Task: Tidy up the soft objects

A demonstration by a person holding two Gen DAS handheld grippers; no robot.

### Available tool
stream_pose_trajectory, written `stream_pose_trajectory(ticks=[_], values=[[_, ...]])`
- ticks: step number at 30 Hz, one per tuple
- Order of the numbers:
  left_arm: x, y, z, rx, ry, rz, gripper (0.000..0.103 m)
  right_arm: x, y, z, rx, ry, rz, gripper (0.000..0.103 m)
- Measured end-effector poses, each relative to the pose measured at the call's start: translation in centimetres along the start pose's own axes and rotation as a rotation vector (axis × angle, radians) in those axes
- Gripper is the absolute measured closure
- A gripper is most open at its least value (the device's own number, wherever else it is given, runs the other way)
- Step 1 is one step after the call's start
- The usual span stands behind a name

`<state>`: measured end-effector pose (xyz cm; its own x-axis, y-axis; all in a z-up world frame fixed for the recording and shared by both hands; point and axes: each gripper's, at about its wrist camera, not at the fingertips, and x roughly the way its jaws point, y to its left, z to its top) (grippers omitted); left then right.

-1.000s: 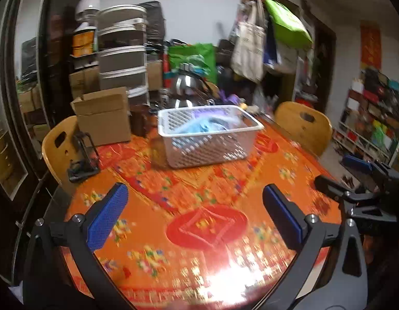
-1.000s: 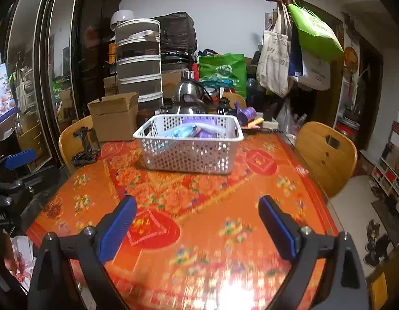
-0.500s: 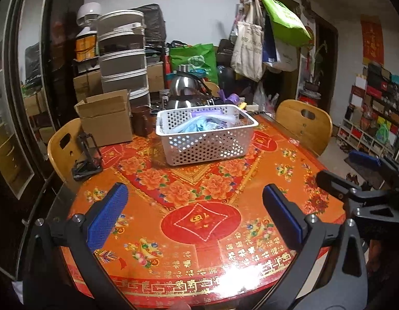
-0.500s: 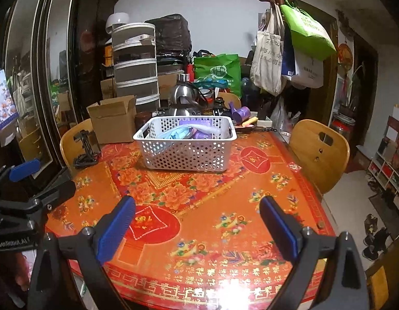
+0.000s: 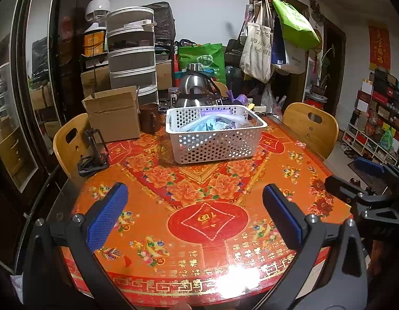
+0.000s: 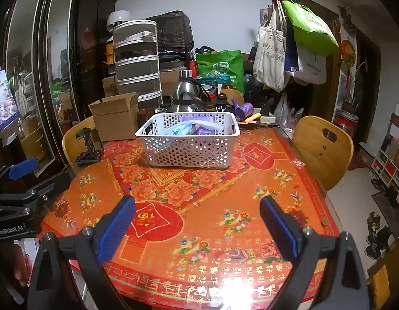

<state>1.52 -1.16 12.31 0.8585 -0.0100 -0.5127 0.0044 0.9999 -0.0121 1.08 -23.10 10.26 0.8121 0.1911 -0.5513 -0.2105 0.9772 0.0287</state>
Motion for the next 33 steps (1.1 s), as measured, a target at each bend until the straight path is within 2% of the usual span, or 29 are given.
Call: stream_pose_trajectory(ticks=[33], values=[[0.7,-0.3,-0.7,0.001,0.018,0.008,0.0,-0.4,0.9,0.0,-0.014,0.001,0.021,0.006]])
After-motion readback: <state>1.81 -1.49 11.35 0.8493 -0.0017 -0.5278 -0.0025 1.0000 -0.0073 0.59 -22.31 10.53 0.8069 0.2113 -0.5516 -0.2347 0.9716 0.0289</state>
